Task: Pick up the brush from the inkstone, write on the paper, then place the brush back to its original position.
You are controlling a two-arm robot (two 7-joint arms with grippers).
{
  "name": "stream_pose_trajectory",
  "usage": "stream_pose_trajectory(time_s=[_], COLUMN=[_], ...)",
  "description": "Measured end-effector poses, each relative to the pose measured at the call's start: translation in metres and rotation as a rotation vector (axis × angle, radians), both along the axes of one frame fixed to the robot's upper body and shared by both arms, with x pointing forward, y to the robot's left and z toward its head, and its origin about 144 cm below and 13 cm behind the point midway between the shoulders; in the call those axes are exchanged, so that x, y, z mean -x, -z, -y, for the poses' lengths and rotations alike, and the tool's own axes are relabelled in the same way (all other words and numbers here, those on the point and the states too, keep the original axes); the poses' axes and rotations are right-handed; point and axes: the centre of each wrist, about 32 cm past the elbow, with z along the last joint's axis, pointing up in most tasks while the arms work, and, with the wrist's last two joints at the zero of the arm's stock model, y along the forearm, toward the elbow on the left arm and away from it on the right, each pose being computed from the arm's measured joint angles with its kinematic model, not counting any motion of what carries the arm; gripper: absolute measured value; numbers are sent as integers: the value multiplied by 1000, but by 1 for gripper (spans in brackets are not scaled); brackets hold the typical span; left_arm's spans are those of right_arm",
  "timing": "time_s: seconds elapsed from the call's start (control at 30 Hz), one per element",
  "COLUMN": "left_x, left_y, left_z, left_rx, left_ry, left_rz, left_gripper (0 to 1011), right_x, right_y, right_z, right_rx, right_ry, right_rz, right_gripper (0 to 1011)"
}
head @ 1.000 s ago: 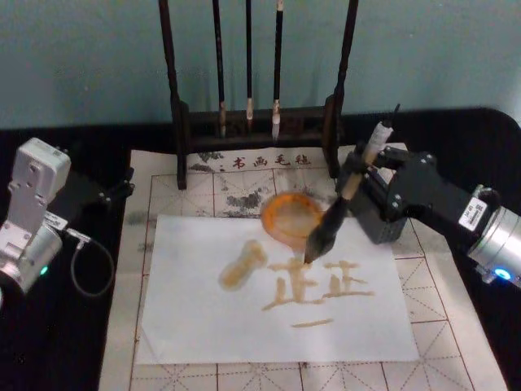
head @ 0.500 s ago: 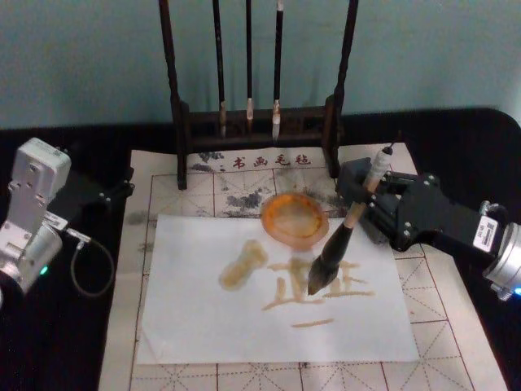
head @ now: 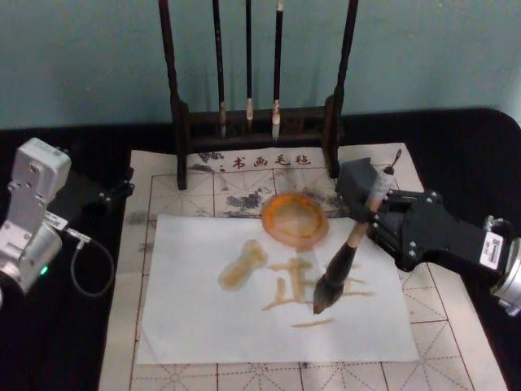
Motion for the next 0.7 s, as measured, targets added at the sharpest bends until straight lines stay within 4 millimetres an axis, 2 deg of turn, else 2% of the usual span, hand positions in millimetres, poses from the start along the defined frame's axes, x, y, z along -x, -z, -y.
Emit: stream_pose_trajectory(time_s=[0.7], left_x=[0], left_y=[0], left_z=[0], left_rx=[0], left_ry=[0], left_rz=[0], left_gripper=[1001], right_x=[6], right_y=[3], right_z=[-1], right_rx=[37], right_ry=[-19], right_rz=[21], right_gripper=[181])
